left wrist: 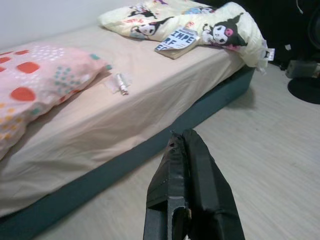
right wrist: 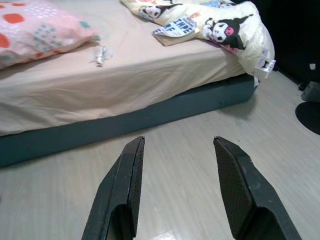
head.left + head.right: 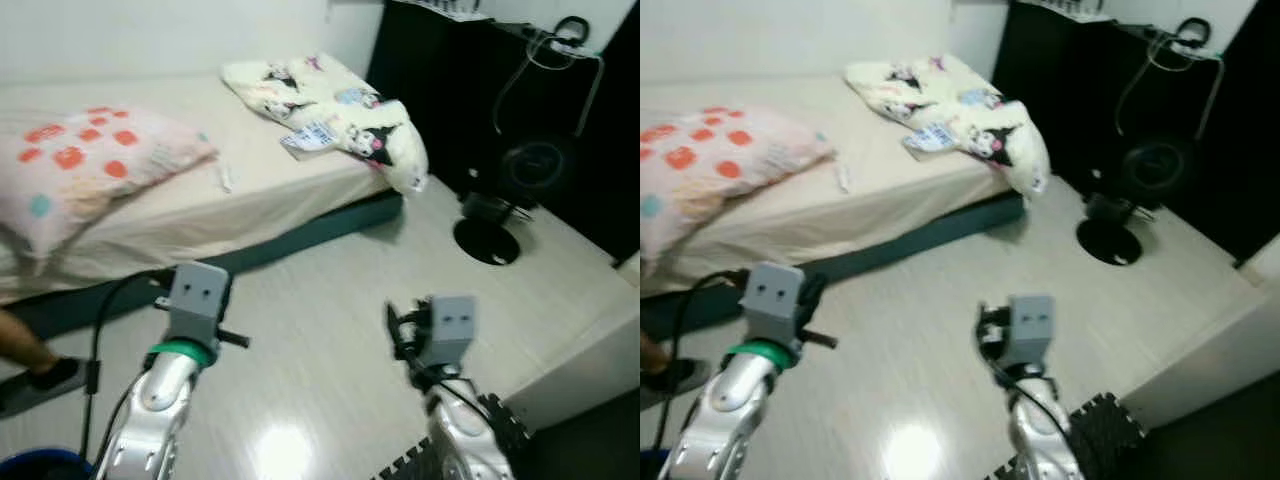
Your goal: Clean up the room
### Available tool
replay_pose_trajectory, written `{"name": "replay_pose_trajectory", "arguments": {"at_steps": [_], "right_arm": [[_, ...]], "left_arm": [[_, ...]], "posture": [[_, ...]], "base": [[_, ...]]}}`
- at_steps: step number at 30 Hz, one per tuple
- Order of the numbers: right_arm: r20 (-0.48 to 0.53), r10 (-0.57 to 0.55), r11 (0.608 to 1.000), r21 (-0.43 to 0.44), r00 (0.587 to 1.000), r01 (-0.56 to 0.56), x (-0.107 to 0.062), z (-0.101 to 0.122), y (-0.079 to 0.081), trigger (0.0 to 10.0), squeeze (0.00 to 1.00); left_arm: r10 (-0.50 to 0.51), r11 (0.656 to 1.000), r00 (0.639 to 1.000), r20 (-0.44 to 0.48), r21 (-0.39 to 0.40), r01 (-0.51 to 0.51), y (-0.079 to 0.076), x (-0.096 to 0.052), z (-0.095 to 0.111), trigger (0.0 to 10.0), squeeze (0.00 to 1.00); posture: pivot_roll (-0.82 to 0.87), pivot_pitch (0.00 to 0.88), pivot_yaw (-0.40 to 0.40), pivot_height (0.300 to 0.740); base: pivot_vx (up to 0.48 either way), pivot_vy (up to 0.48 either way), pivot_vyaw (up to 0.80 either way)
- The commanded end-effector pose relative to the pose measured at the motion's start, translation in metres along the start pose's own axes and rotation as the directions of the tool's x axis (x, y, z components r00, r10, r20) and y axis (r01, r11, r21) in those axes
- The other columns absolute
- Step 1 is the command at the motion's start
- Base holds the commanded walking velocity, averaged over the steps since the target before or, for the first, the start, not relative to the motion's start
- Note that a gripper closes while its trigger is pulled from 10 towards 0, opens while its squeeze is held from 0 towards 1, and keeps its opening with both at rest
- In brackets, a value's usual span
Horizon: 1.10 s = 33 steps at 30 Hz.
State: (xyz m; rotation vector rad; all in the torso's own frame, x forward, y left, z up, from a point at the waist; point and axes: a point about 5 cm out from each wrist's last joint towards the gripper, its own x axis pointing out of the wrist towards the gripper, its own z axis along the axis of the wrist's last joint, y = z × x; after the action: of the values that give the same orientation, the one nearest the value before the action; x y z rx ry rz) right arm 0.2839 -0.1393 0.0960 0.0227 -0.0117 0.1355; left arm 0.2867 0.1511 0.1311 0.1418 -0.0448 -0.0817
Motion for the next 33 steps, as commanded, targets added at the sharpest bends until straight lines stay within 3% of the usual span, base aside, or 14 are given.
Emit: {"name": "replay_pose_trajectory", "arguments": {"at_steps": [1,33], "right_arm": [[-0.001,-0.022,1.000,-0.015,1.000,0.022,-0.0017,-0.0002,-0.0078,10.0,0.00],[0.014,-0.032,0.999,-0.011,0.999,0.033,-0.0011,0.0024,-0.0066,10.0,0.00]], "left_arm": [[-0.023,1.000,1.000,-0.010,-0.009,0.023,-0.0065,-0.0014,-0.0029,10.0,0.00],[-0.044,0.999,0.999,-0.002,0.013,0.044,-0.0038,0.0010,-0.0039,10.0,0.00]], "posture": [[0.02,0.051,-0.017,0.740],[0.01,0.052,-0.005,0.740]], "base": [[0.401,0.000,0.00],[0.392,0.000,0.00]]}}
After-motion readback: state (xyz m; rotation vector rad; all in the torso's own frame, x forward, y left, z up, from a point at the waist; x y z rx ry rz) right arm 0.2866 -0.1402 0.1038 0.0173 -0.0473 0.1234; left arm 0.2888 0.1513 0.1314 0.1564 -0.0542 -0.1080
